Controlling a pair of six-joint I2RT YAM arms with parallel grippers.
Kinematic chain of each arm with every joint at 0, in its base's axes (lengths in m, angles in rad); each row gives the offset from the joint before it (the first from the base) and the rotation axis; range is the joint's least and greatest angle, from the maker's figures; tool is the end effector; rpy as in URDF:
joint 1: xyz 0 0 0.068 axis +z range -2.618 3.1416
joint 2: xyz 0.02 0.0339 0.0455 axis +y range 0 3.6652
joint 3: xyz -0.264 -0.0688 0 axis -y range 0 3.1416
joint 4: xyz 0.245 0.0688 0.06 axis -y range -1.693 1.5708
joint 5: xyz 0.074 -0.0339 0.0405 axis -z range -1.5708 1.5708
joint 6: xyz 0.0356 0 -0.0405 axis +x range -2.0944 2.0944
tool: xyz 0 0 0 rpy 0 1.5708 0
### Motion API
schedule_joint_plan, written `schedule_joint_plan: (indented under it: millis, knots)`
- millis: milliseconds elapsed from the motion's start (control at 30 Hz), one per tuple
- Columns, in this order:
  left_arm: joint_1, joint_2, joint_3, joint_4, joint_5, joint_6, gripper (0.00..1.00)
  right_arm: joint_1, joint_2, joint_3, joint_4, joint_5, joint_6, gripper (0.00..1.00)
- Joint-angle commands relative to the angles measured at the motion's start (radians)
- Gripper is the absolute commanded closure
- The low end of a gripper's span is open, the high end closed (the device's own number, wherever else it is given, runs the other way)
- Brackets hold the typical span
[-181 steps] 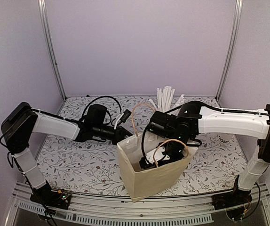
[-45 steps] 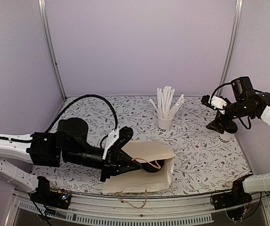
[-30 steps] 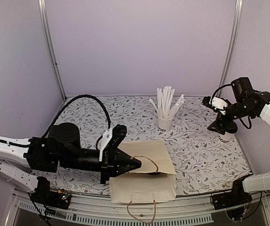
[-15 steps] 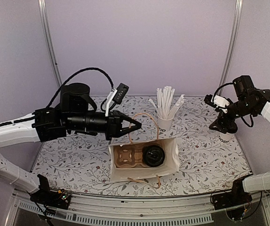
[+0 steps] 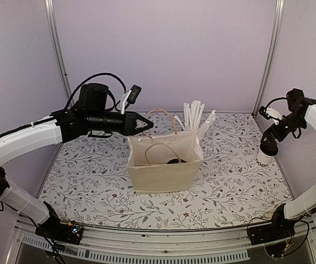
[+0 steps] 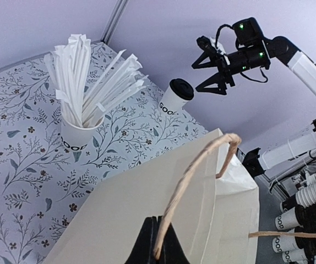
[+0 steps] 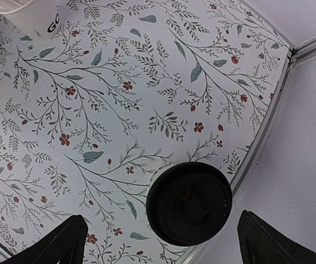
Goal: Pack the takeout coffee
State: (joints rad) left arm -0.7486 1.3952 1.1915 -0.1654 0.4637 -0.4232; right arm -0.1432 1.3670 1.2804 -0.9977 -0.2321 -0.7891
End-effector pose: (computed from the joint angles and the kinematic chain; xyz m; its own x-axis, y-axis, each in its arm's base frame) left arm 0.2270 -0.2326 0.3445 -0.6165 0.0714 -0.7841 0.7251 0.4394 -0.5301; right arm 0.2651 -0.0299 0.3146 -0.6394 -0.6056 -0.4737 -0.5981 0.7789 -0.1886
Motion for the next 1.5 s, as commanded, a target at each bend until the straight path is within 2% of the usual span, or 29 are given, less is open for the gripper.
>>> schedule_joint_plan:
  millis: [0, 133, 333, 567, 667, 867, 1167, 1300, 1467]
  knots:
    - [0.058, 0.044, 0.029, 0.03, 0.03, 0.044, 0.97, -0.062, 0.055, 0.04, -0.015, -0.01, 0.005, 0.01]
    - [0.095, 0.095, 0.059, 0.034, 0.062, 0.063, 0.89, -0.099, 0.108, 0.056, -0.019, 0.001, -0.009, 0.01]
    - [0.109, 0.123, 0.107, 0.011, 0.03, 0.123, 0.63, -0.133, 0.184, 0.085, -0.031, 0.012, -0.031, 0.01]
    - [0.112, 0.119, 0.144, -0.027, 0.013, 0.183, 0.48, -0.135, 0.247, 0.089, -0.059, 0.011, -0.026, 0.01]
    - [0.112, 0.1, 0.146, -0.039, -0.002, 0.199, 0.45, -0.134, 0.265, 0.088, -0.064, 0.011, -0.017, 0.01]
    - [0.112, 0.053, 0.147, -0.07, -0.037, 0.215, 0.44, -0.134, 0.292, 0.081, -0.065, 0.018, -0.003, 0.01]
    - [0.113, -0.027, 0.149, -0.108, -0.073, 0.219, 0.44, -0.135, 0.268, 0.062, -0.083, 0.016, 0.008, 0.23]
    - [0.114, -0.051, 0.156, -0.126, -0.087, 0.221, 0.44, -0.134, 0.24, 0.044, -0.096, 0.013, 0.004, 0.28]
    - [0.114, -0.086, 0.164, -0.157, -0.108, 0.221, 0.44, -0.104, 0.176, 0.039, -0.168, -0.062, -0.029, 0.33]
